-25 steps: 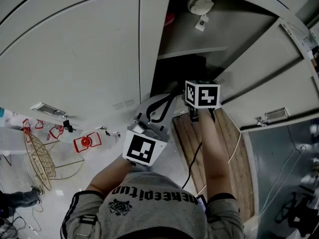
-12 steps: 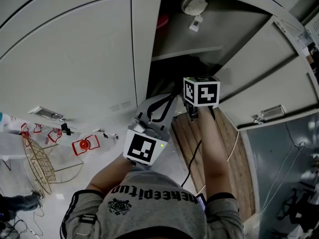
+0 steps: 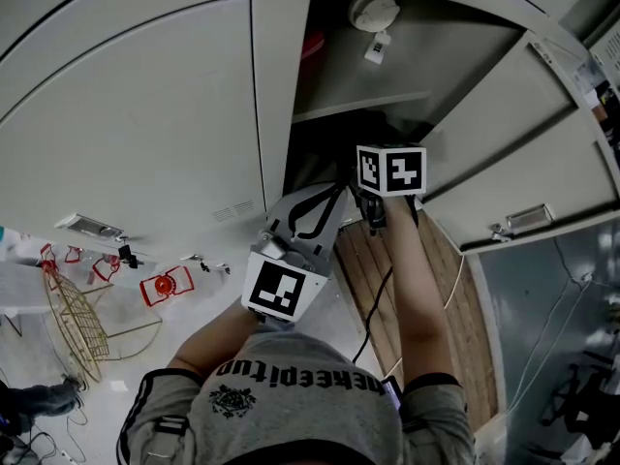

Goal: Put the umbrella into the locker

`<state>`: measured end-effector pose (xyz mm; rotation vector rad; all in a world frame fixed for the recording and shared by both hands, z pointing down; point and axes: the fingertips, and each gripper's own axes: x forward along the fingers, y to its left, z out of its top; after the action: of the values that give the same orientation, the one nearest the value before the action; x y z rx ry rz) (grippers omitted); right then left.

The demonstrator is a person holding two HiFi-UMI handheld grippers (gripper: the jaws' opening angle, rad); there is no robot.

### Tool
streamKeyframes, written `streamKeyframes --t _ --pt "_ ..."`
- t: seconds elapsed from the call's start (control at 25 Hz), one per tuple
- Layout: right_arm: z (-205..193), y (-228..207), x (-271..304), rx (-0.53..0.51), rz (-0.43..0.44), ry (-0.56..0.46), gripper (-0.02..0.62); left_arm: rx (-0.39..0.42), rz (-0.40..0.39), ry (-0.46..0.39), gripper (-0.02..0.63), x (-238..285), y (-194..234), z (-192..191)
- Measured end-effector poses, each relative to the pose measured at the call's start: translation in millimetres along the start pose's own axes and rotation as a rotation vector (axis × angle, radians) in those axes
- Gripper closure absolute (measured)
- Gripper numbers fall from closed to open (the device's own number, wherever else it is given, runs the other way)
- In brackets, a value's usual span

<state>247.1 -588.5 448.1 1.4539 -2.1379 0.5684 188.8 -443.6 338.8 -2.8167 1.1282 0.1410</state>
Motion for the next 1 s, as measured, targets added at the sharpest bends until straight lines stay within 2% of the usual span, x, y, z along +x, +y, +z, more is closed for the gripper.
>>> streamKeyframes --t 0.76,1.0 --pt "20 -4 25 0.025 -0.010 -0.028 0.416 0.015 -0.001 0.007 0.601 4 11 -3" --pt "23 -2 13 0.000 -0.036 -0.103 0.418 0.004 -0.005 0.007 0.601 3 12 -5"
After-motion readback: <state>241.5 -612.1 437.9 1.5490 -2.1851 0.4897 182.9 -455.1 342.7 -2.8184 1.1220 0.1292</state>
